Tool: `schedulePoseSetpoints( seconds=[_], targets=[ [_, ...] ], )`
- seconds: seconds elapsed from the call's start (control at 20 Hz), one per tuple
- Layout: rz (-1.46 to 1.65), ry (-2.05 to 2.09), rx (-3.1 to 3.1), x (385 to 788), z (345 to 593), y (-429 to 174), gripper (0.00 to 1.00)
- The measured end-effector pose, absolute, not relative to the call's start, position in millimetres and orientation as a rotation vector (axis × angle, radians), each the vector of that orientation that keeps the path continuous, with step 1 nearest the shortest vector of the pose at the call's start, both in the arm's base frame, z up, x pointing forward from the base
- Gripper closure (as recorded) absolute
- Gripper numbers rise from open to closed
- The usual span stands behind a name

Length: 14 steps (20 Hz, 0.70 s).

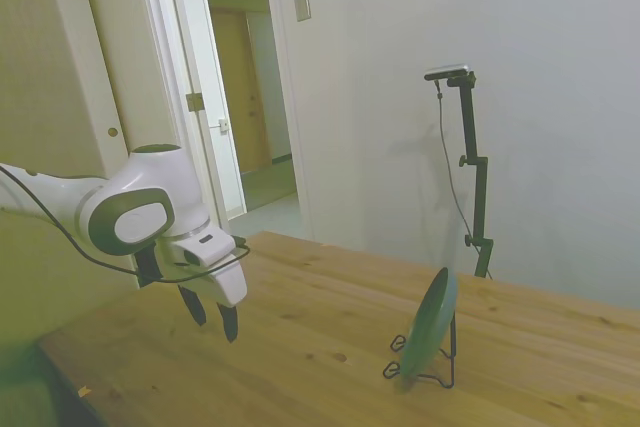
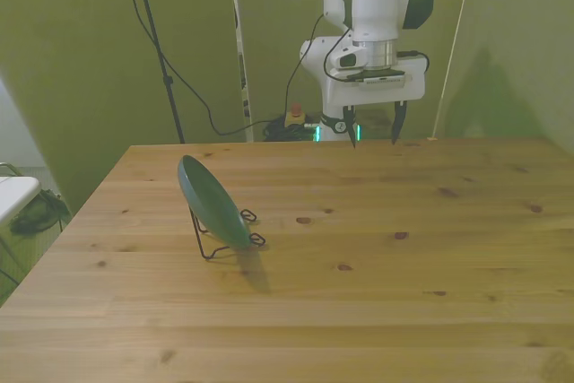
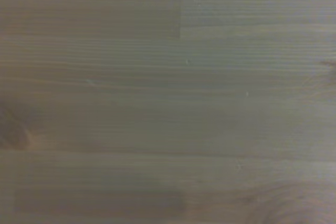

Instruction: Unload the plate

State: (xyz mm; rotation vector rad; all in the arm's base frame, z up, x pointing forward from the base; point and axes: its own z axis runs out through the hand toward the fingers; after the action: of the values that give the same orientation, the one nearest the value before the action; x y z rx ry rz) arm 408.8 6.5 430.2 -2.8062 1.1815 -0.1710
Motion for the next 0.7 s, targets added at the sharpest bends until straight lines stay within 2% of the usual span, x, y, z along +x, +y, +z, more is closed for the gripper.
schedulePoseSetpoints(
  seconds=[0.1, 0.2, 0.5, 0.7],
  targets=[
    [-0.163, 1.195, -2.798, 408.7, 430.3, 1.8, 0.00],
    [-0.152, 1.235, -2.789, 405.5, 441.1, -14.4, 0.00],
    [-0.285, 1.426, -2.749, 386.7, 507.1, -104.4, 0.00],
    [-0.360, 1.510, -2.705, 401.4, 537.5, -168.2, 0.00]
  ],
)
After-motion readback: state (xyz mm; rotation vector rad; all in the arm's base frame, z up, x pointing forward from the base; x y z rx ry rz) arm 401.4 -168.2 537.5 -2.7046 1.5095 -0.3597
